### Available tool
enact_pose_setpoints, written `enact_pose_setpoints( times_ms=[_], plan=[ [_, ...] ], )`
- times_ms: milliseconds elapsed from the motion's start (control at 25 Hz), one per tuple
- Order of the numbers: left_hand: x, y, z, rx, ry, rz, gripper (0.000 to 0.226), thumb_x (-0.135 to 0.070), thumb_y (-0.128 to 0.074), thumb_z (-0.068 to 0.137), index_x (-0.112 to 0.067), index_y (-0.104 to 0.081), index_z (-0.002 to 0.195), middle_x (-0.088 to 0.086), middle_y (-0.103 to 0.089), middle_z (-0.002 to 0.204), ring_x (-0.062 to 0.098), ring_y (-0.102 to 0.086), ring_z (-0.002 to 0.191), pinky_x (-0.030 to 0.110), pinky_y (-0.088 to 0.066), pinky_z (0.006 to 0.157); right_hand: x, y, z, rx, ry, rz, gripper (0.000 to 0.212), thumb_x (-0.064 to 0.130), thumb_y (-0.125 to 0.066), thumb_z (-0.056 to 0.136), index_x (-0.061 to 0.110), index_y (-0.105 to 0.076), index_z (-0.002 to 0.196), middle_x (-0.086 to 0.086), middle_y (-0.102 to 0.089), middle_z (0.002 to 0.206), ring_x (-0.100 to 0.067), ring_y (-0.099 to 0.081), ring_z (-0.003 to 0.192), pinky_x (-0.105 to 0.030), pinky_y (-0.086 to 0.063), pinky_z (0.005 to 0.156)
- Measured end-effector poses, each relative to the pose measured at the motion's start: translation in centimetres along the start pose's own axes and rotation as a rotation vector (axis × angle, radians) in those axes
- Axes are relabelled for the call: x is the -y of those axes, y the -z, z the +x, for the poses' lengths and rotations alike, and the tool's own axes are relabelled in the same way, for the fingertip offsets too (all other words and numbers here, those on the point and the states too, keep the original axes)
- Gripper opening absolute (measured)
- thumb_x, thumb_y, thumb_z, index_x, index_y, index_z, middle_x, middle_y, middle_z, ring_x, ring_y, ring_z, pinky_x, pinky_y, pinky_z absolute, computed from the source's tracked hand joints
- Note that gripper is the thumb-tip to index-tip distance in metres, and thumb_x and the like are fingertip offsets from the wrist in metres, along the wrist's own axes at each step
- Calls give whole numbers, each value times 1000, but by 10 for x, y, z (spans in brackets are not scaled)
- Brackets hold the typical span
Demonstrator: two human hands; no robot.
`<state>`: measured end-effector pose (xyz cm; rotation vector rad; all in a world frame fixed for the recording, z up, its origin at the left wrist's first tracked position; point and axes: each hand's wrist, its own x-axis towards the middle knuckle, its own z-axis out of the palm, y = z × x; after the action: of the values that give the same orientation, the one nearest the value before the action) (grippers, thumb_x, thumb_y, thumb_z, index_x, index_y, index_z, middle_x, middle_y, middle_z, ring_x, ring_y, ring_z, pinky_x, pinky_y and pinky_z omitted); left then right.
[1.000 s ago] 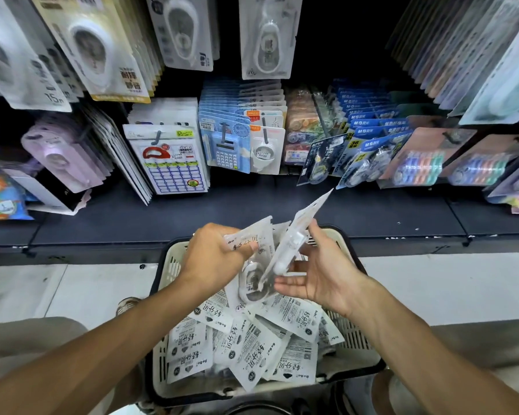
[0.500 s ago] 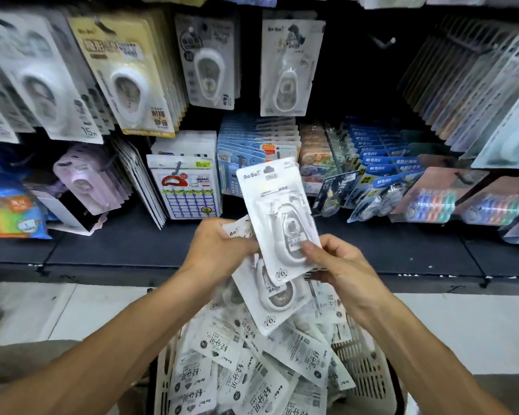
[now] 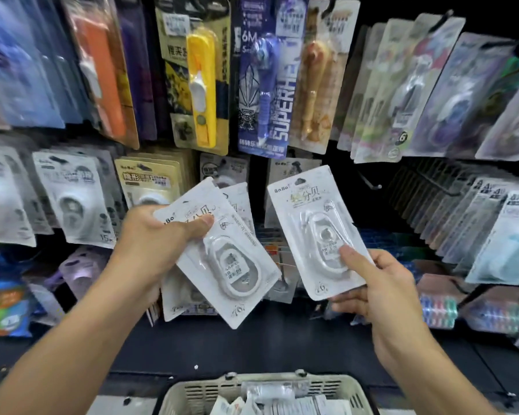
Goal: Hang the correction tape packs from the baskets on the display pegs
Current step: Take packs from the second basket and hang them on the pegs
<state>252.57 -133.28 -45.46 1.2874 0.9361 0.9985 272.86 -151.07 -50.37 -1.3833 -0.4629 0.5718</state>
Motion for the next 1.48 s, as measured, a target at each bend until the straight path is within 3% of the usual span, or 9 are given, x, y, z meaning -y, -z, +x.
enact_pose_setpoints(
  times_ms=[280, 520, 600, 760, 880, 960, 1080, 1320, 1480],
  plan=[
    [2, -8, -4, 56, 3, -46, 8, -6, -84, 77, -7, -77, 75, 9, -80, 80, 27, -78, 71, 35, -60, 66, 1, -16, -6, -157, 92, 52, 24, 34, -74, 89, 15, -60, 94, -6, -69, 62, -20, -55, 38, -31, -47, 38],
    [4, -15, -11, 74, 12, -40, 11, -4, -82, 79, -9, -78, 70, 8, -80, 78, 23, -78, 68, 28, -60, 52, 2, -8, -8, -212, 126, 33, 29, 35, -77, 86, 15, -60, 98, 0, -60, 55, -16, -41, 34, -25, -38, 34],
    [5, -18, -13, 94, 11, -30, 18, -3, -81, 80, -17, -80, 69, 8, -80, 78, 23, -78, 69, 28, -60, 53, 0, -10, -4, -126, 81, 62, 31, 26, -79, 85, 18, -58, 106, -3, -68, 69, -17, -55, 41, -28, -48, 39],
    [5, -18, -12, 154, 38, -39, 15, -5, -82, 77, -15, -80, 66, 13, -79, 78, 24, -77, 64, 27, -59, 51, -11, -16, 1, 45, -13, -1, 58, 13, -76, 89, 41, -46, 130, 15, -61, 123, -12, -73, 97, -34, -60, 80],
    [4, -19, -14, 330, 101, -66, 17, -14, -86, 61, -10, -82, 76, 17, -79, 87, 27, -78, 74, 26, -59, 55, -19, -20, -2, 360, -64, -160, 21, 26, -64, 97, 36, -73, 113, 8, -74, 119, -15, -71, 105, -33, -56, 88],
    [5, -22, -16, 357, 157, -138, 26, -12, -85, 56, -4, -81, 80, 20, -78, 92, 30, -78, 78, 29, -61, 57, -22, -20, -5, 481, -91, -138, 20, 30, -62, 96, 28, -78, 108, -4, -78, 110, -24, -74, 101, -38, -61, 84],
    [2, -22, -11, 266, 206, -206, 36, -9, -84, 56, -1, -76, 90, 20, -78, 92, 30, -78, 77, 32, -61, 56, -20, -19, -4, 323, 54, -92, 20, 36, -59, 95, 28, -76, 100, -7, -79, 101, -30, -76, 90, -47, -64, 70],
    [-6, -6, 2, 99, 97, -293, 35, -6, -83, 57, -5, -73, 91, 16, -79, 89, 27, -78, 74, 31, -61, 55, 8, -14, 19, 119, 305, -224, 20, 32, -53, 105, 31, -71, 96, -2, -78, 95, -25, -76, 87, -55, -61, 79],
    [-3, -8, 0, 128, 80, -266, 33, -9, -85, 53, -4, -76, 84, 17, -79, 90, 28, -78, 75, 29, -60, 56, 12, -22, 24, 16, 322, -396, 26, 53, -55, 92, 30, -67, 88, -6, -74, 80, -33, -71, 76, -59, -58, 72]
  ],
)
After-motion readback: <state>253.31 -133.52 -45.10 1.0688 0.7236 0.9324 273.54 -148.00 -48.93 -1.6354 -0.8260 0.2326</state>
